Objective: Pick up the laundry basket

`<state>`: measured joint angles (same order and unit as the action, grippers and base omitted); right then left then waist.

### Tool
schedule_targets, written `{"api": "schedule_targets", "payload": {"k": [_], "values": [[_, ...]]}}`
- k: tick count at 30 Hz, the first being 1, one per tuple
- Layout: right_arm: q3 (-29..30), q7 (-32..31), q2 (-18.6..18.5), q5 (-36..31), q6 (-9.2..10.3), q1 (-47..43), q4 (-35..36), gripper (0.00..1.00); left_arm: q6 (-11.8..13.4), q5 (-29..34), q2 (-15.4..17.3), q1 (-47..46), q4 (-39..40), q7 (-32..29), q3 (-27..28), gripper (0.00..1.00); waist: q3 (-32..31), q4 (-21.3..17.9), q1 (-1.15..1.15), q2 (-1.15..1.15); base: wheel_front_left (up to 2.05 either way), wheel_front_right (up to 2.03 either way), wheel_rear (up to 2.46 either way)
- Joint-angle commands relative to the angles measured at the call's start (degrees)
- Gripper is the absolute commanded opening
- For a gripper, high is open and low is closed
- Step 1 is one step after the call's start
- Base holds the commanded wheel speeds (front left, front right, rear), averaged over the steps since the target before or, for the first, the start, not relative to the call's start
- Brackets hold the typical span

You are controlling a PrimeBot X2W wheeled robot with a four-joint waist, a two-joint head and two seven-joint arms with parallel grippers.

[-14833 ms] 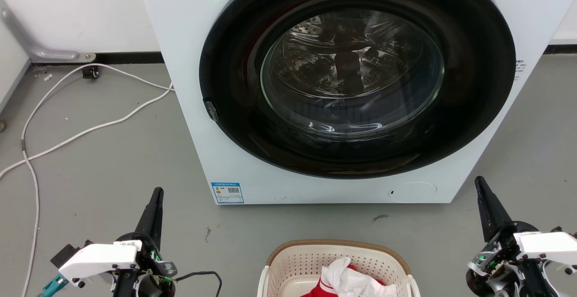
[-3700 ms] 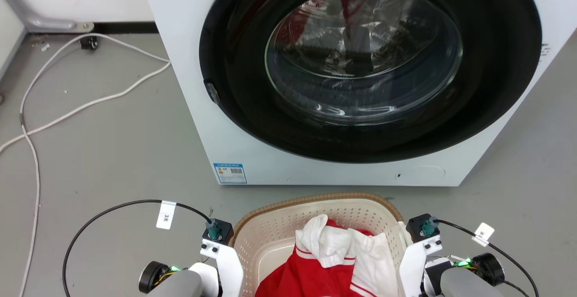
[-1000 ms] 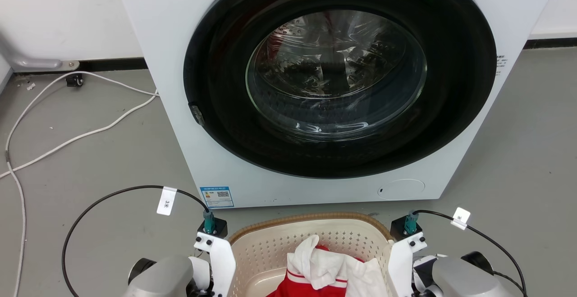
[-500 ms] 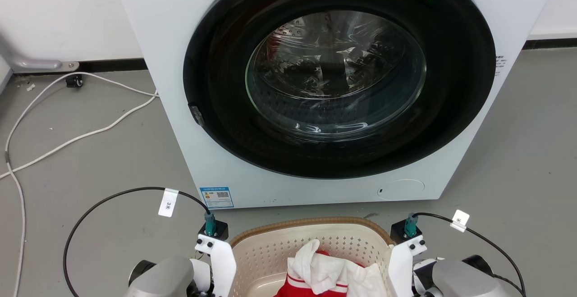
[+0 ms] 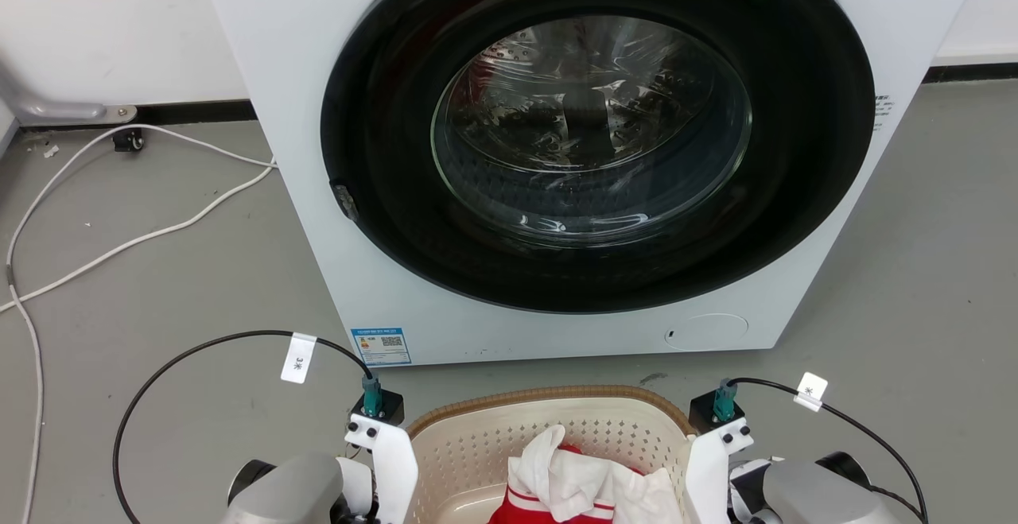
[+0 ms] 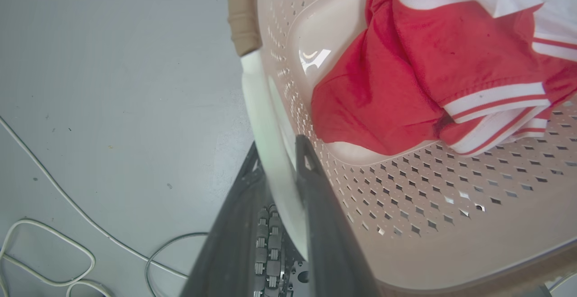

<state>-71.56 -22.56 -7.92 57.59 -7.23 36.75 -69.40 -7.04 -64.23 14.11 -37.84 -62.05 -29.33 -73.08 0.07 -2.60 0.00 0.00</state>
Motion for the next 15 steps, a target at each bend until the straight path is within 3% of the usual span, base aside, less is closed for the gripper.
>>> {"api": "schedule_targets", "payload": {"k": [1,15], "values": [[-0.50,0.15,-0.39,-0.09,-0.46,1.46,0.17,0.00,-0.72,0.50,0.06,0.59,0.35,-0.34,-0.60,0.00,0.05,0.00,0.00,0.00,0.00,0.00,0.00],[-1.26,-0.11,-0.86,0.44,-0.35,1.70,0.25,0.00,-0.71,0.12,0.03,0.73,0.36,-0.46,-0.60,0.00,0.50,0.18,0.00,0.00,0.00,0.00,0.00]]}}
